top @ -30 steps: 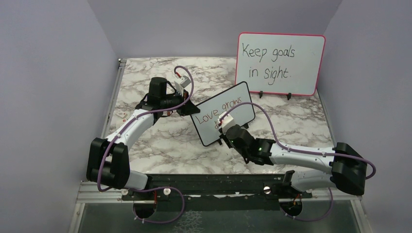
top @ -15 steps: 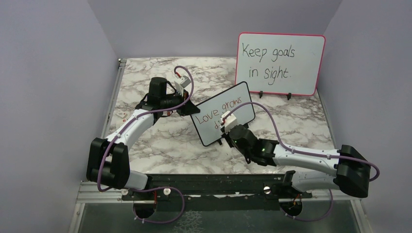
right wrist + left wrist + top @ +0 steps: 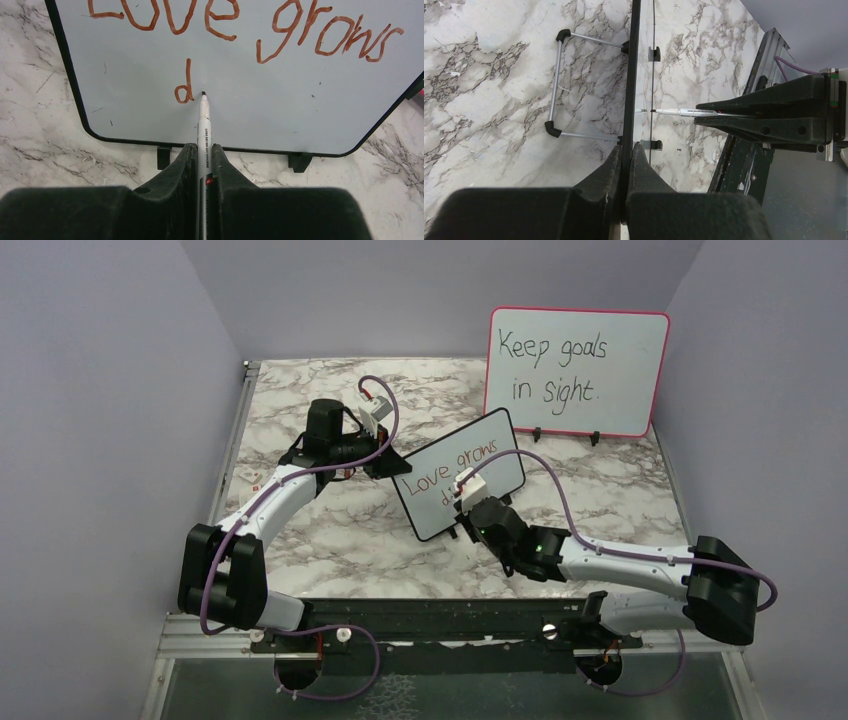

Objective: Write a sentence on the whiteboard

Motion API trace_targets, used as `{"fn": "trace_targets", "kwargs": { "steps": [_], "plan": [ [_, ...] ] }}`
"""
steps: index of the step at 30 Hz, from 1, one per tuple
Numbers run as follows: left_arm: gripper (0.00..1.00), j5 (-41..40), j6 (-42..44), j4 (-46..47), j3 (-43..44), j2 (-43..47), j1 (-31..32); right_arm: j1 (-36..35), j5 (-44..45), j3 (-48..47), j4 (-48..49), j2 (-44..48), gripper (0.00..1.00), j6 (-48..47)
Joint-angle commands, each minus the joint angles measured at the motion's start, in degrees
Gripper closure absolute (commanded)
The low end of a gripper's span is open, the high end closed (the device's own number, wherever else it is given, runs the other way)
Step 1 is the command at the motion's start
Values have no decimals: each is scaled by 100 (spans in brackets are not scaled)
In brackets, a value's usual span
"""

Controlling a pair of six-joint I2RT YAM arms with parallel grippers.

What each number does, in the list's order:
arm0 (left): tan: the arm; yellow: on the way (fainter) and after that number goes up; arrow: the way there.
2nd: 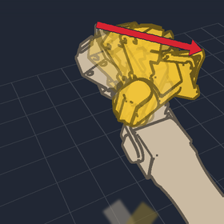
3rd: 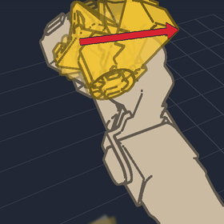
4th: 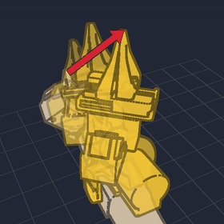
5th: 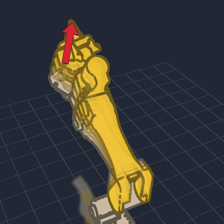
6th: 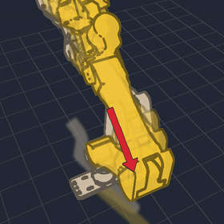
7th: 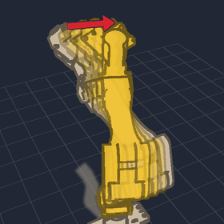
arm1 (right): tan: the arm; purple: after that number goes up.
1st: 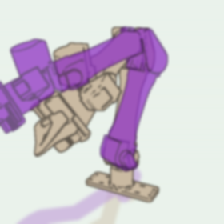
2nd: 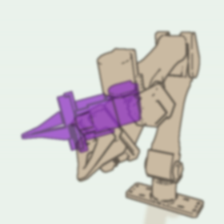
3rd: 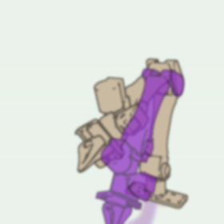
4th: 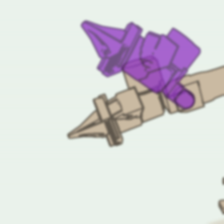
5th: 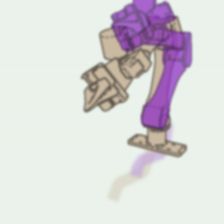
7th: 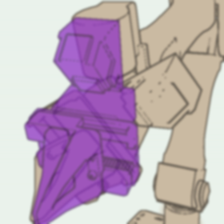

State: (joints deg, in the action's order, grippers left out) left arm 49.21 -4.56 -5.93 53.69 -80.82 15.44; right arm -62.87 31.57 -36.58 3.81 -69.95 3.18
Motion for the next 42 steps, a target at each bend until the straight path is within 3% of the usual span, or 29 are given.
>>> {"fn": "trace_targets", "kwargs": {
  "steps": [1, 25, 42],
  "plan": [
    [100, -1303, 640, -663, -133, -224, -94, 42, 199, 24, 225, -88, 99, 101],
    [100, -1293, 640, -663, -140, -224, -94, 93, -77, -27, 465, -139, 100, -36],
    [100, -1304, 640, -663, -140, -235, -94, 100, -237, -25, -141, -81, 99, 50]
  ]
}}
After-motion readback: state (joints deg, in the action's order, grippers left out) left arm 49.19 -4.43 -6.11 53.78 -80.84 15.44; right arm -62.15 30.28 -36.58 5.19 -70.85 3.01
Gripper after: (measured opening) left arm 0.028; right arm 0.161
